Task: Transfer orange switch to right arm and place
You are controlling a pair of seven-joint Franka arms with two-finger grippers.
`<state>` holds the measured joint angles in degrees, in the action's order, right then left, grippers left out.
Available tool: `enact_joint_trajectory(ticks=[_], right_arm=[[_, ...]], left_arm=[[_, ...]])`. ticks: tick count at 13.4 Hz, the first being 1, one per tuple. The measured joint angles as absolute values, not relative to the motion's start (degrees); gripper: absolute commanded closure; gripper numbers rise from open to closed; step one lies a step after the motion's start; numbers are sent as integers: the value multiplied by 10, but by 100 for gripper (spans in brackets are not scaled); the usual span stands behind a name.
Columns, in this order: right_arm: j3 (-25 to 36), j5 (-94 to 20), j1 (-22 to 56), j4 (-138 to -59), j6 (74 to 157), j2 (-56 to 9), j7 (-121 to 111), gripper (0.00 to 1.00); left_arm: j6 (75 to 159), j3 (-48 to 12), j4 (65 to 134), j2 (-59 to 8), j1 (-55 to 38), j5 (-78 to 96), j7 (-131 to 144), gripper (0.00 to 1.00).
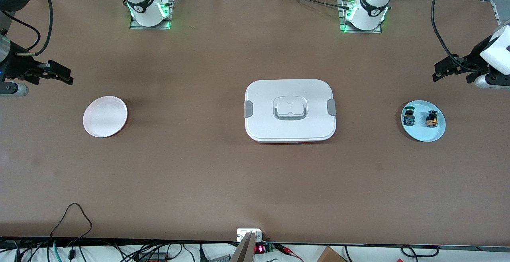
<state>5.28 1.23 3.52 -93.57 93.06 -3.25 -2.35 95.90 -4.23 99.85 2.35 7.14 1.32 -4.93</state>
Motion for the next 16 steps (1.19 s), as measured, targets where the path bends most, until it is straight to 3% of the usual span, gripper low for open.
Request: enact_joint_trajectory(ticks=[7,12,16], right_arm=[[53,12,36,-936,931,-32,-24,0],[53,12,39,-936,931,-32,-24,0],[53,12,40,-936,931,-33,-24,0]], left_arm=[[868,-44,928,-13,68,13,-14,0],[844,-43,936,-21,68,13,-22,3],[893,-40,979,-42,91,11,-296,2]])
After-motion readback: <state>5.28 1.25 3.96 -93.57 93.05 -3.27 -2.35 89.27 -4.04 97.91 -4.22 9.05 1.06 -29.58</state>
